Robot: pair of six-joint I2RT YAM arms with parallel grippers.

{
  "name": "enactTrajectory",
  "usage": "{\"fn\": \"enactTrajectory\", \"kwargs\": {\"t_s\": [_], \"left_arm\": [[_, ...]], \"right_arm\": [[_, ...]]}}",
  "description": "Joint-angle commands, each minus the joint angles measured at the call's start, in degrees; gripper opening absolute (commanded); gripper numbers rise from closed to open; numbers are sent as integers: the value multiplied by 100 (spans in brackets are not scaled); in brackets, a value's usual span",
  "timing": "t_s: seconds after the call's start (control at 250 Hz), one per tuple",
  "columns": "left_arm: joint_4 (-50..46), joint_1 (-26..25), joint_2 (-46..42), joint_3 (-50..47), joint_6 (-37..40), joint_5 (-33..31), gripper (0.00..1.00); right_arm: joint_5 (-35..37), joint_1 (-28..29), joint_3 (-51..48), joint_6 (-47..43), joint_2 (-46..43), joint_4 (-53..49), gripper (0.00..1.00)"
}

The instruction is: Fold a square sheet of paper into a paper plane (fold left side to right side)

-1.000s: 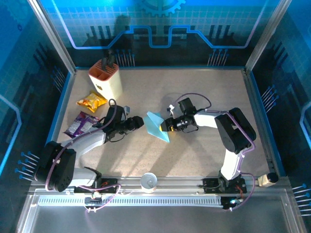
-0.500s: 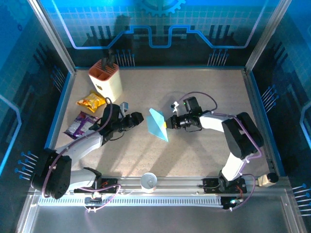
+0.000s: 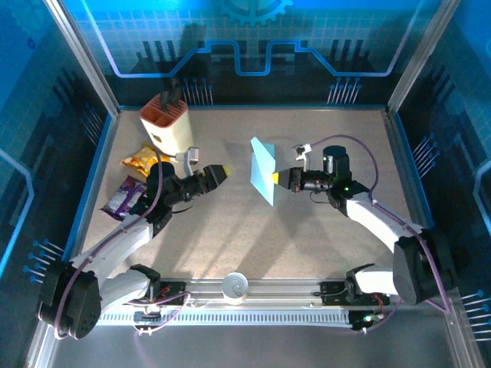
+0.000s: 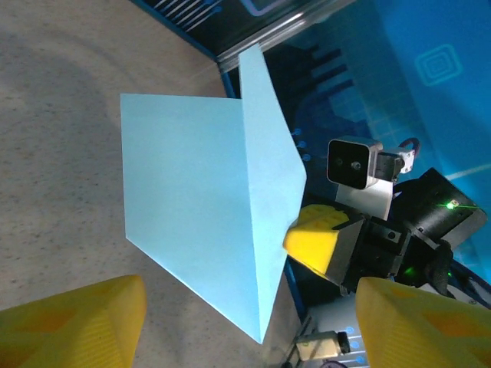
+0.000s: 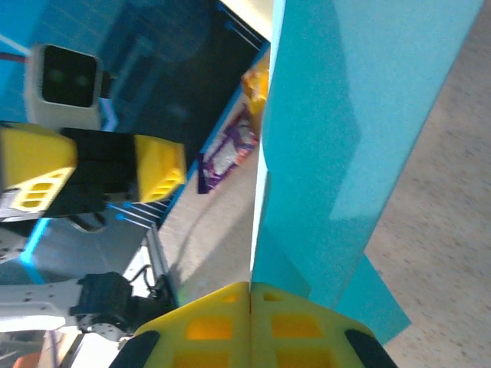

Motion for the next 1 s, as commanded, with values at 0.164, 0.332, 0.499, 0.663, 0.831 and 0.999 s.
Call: {"fn": "enactTrajectory", "kwargs": {"t_s": [0.164, 0.332, 0.499, 0.663, 0.831, 0.999], "left_arm": [[583, -388, 487, 605, -157, 486, 74], [707, -573, 807, 816, -147, 535, 74], [850, -685, 1009, 910, -136, 496, 73], [888, -804, 1098, 1012, -5, 480, 69], [951, -866, 1101, 986, 69, 360, 56], [912, -880, 1088, 945, 96, 247, 38]], "right_arm": [[-850, 74, -67, 1099, -185, 1327, 2], [-923, 261, 25, 1284, -109, 1568, 3], [-992, 429, 180, 1282, 14, 1546, 3], [-994, 535, 257, 1378, 158, 1628, 3], [-981, 575, 221, 1615, 321, 1943, 3], [-968, 580, 162, 1766, 404, 2131, 4]]}}
